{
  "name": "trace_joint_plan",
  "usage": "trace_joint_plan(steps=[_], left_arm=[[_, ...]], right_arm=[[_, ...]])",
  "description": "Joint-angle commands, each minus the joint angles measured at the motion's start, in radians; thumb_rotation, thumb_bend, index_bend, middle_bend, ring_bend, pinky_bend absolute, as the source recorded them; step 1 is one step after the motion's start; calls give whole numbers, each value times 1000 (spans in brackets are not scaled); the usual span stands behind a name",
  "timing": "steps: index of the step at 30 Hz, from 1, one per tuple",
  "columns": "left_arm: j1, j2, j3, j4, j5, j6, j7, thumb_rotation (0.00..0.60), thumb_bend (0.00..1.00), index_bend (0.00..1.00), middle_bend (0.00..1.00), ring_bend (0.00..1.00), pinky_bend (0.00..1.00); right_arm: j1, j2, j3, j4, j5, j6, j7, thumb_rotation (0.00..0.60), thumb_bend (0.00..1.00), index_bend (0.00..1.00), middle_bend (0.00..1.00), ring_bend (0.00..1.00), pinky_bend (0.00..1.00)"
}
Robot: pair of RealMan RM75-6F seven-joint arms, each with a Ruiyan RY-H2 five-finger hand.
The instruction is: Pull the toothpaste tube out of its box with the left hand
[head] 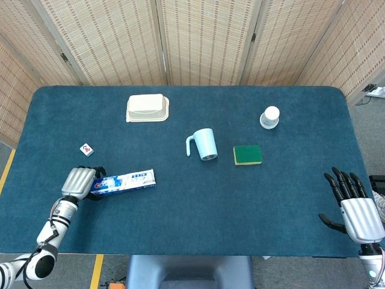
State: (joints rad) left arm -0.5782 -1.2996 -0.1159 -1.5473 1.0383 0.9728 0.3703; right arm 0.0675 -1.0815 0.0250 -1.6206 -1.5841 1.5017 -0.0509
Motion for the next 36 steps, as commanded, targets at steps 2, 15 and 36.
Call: trace_joint_plan(steps=[2,15,36], left_arm=[[-11,65,20,-44,38,1,43,600,146,375,495,419,319],[-61,292,-3,-202,172,-12,51,600,144,350,463,385,261],[-101,389,39,-86,522,70,128,600,138,349,455,367,263]], right_arm=[[4,-3,0,-1,1,-7,-8,600,221,0,0,0,0],[1,-2,-2,-2,-7,3,-3,600,220,0,0,0,0],[6,-12,-2,-5,-2,-11,-32,600,221,0,0,0,0]])
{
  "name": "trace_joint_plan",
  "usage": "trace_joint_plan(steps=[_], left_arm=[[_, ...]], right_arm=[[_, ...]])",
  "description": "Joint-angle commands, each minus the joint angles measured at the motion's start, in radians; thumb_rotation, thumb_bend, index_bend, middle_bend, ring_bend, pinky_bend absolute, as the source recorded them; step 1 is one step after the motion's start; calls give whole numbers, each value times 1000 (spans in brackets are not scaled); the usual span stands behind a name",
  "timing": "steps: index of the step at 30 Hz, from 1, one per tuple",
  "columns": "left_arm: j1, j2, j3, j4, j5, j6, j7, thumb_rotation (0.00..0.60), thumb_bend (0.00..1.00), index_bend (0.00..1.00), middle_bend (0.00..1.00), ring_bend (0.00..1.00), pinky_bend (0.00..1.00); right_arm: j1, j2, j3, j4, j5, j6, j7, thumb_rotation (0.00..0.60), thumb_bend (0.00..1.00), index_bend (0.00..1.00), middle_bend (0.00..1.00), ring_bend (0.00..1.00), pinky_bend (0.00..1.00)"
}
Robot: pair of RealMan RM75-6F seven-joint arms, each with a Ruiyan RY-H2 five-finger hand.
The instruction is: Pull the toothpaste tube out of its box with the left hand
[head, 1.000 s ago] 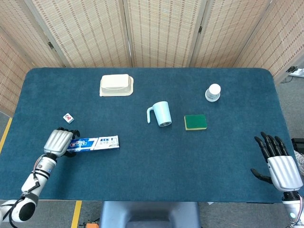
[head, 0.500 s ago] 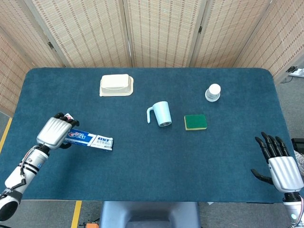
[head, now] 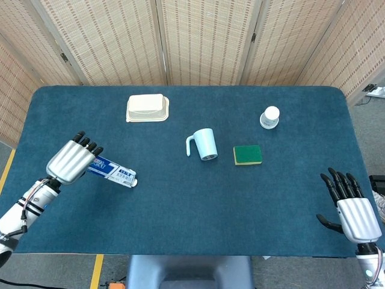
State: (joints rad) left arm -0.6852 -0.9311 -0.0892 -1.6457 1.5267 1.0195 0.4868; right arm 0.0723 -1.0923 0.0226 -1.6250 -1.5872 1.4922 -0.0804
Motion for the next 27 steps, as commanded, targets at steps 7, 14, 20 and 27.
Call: trace_joint_plan(steps=[7,14,20,27], left_arm=[[15,85,-6,-19,55,59,22,600,135,349,454,366,263],[3,154,-65,-48,21,80,2,600,135,349,454,366,267],[-2,210,-92,-68,13,80,8,600,135,349,454,366,272],[10,261,-93,-90,22,74,38,600,135,349,454,364,273]], right_arm=[[4,-4,1,-1,3,-7,-11,600,221,0,0,0,0],[8,-6,1,-1,4,-13,-15,600,221,0,0,0,0],[9,-5,1,-1,6,-14,-14,600,221,0,0,0,0],[9,-7,1,-3,6,-15,-20,600,221,0,0,0,0]])
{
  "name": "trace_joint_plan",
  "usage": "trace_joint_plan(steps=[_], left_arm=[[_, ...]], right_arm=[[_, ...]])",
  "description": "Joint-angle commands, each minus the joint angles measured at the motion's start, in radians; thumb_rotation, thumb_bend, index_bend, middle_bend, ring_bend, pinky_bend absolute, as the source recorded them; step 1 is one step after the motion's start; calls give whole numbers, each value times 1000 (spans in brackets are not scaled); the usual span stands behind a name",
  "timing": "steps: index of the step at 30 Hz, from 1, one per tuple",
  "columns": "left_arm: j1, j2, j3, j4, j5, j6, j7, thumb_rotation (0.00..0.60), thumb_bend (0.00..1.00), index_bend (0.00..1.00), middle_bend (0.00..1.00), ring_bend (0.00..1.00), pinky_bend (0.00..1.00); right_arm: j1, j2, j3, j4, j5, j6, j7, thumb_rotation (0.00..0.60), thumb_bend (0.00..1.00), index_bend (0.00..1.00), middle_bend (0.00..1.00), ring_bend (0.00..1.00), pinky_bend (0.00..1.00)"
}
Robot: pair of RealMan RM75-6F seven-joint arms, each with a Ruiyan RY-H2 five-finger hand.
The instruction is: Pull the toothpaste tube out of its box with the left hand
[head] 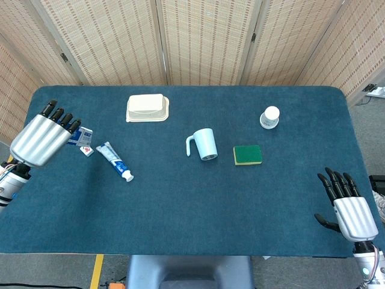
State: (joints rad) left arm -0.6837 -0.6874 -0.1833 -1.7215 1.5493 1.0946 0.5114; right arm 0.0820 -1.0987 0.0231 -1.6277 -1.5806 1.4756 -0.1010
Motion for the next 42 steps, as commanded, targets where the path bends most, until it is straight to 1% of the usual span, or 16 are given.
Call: trace_joint_plan(steps=[1,5,11,16,18,19,20,21,22,23,24,29,33,36,39,42], left_arm=[[16,26,2,-29,-2,3,15,600,135,349,454,364,273],[34,26,6,-51,7,21,-1,600,135,349,454,363,273],[42,-23,8,-28,17,35,-67,600,135,349,454,363,273],[54,-93,34,43,22,23,-161,600,135,339,454,363,273],[60,-126,46,85,16,17,-195,600,132,313,433,336,259],[64,-147,52,111,3,7,-213,600,123,270,388,286,234],[66,-160,56,126,-14,-6,-220,600,111,206,318,218,201],[67,-171,57,136,-33,-20,-226,600,92,115,209,126,153],[67,-184,56,145,-54,-32,-240,600,80,53,117,62,114],[67,-194,55,150,-65,-39,-255,600,71,7,40,15,75],[67,-206,54,160,-72,-42,-273,600,68,0,6,1,50],[75,-259,65,234,-48,-17,-338,600,66,0,0,0,7],[97,-262,73,262,-49,8,-356,600,66,0,0,0,0],[117,-241,78,239,-71,12,-353,600,67,0,0,0,0],[148,-226,88,186,-104,22,-321,600,71,0,0,0,0],[192,-235,96,129,-130,66,-308,600,73,0,0,0,0]], right_arm=[[0,-1,1,0,0,3,0,600,221,0,0,0,0],[2,-3,1,0,3,-4,-4,600,220,0,0,0,0],[2,-7,-1,-3,1,-4,-17,600,221,0,0,0,0],[2,-2,-1,-2,2,-4,-7,600,221,0,0,0,0],[0,-1,0,-1,1,2,-1,600,221,0,0,0,0],[-1,0,0,0,2,3,1,600,221,0,0,0,0],[-1,0,0,0,2,3,1,600,221,0,0,0,0],[-1,0,-1,0,2,2,0,600,221,0,0,0,0],[-1,0,-1,-1,2,2,-2,600,221,0,0,0,0],[0,-1,-1,-1,1,2,-4,600,221,0,0,0,0],[0,-2,0,-1,2,1,-7,600,220,0,0,0,0],[2,-3,1,-3,9,-5,-12,600,221,0,0,0,0],[0,-1,1,-2,7,1,-6,600,221,0,0,0,0],[0,-1,0,-3,4,1,-7,600,220,0,0,0,0],[-1,-2,-1,-4,2,3,-9,600,221,0,0,0,0],[-1,-2,0,-4,5,2,-9,600,221,0,0,0,0]])
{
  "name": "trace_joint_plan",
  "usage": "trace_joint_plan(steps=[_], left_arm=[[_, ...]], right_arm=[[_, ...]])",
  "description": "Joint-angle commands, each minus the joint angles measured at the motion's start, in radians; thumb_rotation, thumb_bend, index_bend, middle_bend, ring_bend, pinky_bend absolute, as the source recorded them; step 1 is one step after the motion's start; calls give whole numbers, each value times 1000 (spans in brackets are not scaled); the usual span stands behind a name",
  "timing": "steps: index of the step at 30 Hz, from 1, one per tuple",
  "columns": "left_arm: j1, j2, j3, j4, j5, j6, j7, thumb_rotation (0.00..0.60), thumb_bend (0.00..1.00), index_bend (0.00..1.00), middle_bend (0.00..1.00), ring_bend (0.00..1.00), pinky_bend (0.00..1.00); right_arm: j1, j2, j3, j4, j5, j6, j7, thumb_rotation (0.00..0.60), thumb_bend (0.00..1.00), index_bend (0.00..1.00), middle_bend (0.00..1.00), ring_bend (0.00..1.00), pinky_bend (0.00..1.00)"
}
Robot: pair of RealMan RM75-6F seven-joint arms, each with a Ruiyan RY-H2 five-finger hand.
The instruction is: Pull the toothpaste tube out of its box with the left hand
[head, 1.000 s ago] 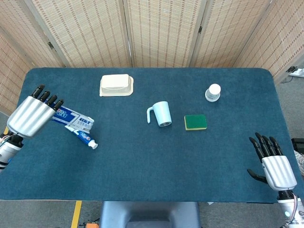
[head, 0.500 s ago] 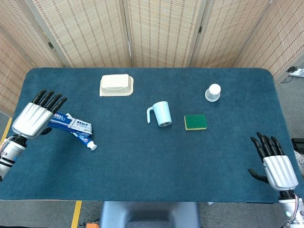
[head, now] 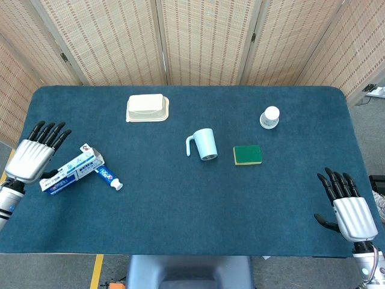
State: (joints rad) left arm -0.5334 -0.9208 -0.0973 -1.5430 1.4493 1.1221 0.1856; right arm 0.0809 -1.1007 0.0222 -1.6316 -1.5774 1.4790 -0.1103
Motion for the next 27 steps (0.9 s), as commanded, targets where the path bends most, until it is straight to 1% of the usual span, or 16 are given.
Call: trace_joint_plan(steps=[1,4,7,11,16,19,22,27], left_arm=[[62,-11,13,-68,-39,62,13,600,74,0,0,0,0],[118,-59,17,-66,-45,146,-17,600,75,0,0,0,0],[173,-115,25,-34,-58,213,-63,600,75,0,0,0,0],[238,-178,39,32,-69,277,-119,600,76,0,0,0,0],[327,-268,60,144,-46,387,-206,600,76,0,0,0,0],[357,-301,68,187,-35,417,-227,600,75,0,0,0,0],[375,-324,66,221,-39,426,-236,600,75,0,0,0,0],[378,-324,61,223,-27,422,-223,600,74,0,0,0,0]], right_arm=[[1,0,1,0,4,-4,0,600,221,0,0,0,0],[5,-1,1,0,8,-13,-3,600,221,0,0,0,0],[7,-1,1,-1,11,-18,-5,600,221,0,0,0,0],[8,0,4,0,18,-22,-5,600,221,0,0,0,0],[10,-3,5,-1,24,-26,-15,600,221,0,0,0,0],[12,-7,6,-3,29,-32,-28,600,220,0,0,0,0],[15,-11,6,-5,33,-39,-38,600,221,0,0,0,0],[17,-12,5,-8,35,-43,-47,600,221,0,0,0,0]])
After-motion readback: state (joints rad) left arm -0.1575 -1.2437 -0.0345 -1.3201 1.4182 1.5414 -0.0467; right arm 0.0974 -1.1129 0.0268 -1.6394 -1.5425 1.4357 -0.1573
